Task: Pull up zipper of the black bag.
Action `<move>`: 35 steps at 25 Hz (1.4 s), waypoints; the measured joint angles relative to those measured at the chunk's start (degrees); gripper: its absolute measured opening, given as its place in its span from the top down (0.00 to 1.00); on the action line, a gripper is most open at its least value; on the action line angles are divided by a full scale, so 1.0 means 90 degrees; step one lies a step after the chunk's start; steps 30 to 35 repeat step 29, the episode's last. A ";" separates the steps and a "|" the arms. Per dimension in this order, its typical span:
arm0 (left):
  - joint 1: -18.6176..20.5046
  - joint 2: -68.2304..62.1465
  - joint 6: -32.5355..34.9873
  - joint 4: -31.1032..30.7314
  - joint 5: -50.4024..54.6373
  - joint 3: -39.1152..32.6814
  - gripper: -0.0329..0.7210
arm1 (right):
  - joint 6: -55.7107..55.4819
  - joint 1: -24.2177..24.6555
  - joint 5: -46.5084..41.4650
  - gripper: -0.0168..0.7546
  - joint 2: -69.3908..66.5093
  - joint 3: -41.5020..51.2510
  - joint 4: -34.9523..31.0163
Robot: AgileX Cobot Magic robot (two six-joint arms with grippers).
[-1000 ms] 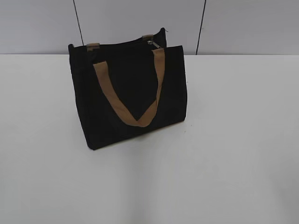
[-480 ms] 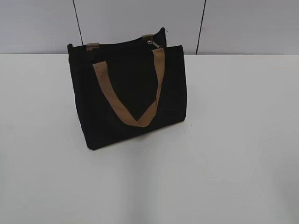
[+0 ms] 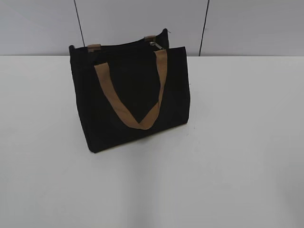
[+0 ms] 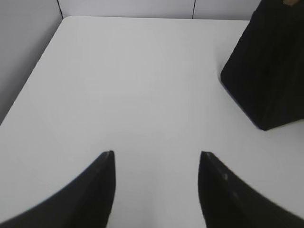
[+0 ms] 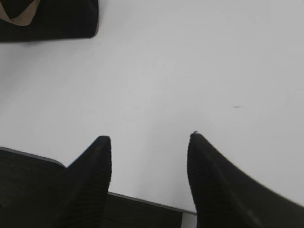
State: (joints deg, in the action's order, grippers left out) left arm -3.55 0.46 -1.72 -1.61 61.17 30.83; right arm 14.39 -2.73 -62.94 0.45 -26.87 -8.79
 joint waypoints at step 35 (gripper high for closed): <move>0.0040 0.0007 0.0002 0.0145 0.0000 0.0000 0.52 | -0.0026 0.0300 0.0007 0.46 0.0000 0.0000 -0.0097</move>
